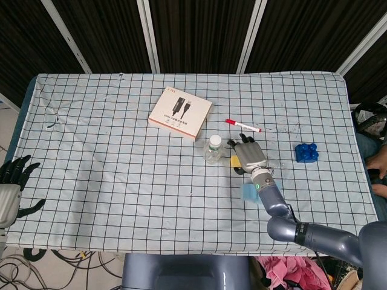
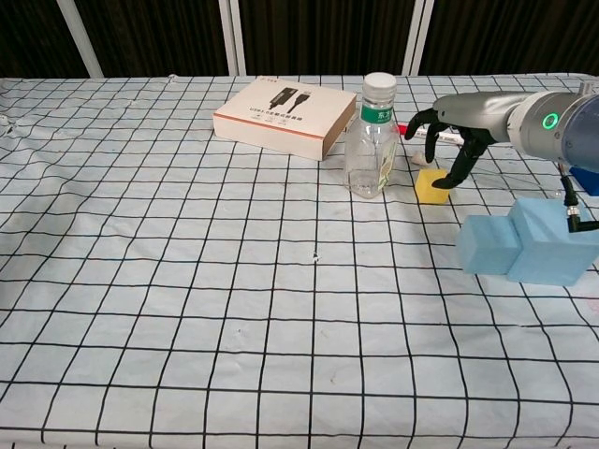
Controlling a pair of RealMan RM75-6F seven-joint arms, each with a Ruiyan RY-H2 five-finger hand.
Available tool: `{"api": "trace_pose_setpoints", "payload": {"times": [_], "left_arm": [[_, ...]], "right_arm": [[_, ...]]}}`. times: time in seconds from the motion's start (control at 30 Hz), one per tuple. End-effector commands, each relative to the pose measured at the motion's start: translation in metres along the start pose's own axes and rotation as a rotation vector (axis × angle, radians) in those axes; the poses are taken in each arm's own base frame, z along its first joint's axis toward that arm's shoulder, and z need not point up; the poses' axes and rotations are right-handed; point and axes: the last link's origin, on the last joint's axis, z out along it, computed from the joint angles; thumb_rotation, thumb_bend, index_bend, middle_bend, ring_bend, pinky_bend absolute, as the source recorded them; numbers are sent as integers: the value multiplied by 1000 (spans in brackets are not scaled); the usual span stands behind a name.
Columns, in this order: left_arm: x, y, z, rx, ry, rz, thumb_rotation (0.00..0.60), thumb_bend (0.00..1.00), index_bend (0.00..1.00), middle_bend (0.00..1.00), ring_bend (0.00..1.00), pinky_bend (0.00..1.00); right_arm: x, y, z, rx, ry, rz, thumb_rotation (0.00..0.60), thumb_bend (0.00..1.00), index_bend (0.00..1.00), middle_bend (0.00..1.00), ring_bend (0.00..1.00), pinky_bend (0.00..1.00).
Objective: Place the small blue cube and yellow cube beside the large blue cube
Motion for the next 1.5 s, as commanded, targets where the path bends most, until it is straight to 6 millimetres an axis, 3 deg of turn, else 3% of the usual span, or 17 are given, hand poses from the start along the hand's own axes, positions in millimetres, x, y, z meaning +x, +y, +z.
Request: {"api": "trace_pose_setpoints", "payload": {"times": [0.03,0.77,1.5], "left_arm": [[0,0,0,1,-2,-1,600,151,162,35,0,0],[0,0,1,12,7,4,600,151,162,35,0,0],[-1,-1,1,22,10,8,600,151,162,35,0,0]], "right_arm": [[-3,1,4,-5,3,-12,600,234,163,334,3,107],[-22,5,16,8,6,-22,600,234,164,391,21,107],[-25,6,20,27,27,-21,600,294,196,467,60,107]]}}
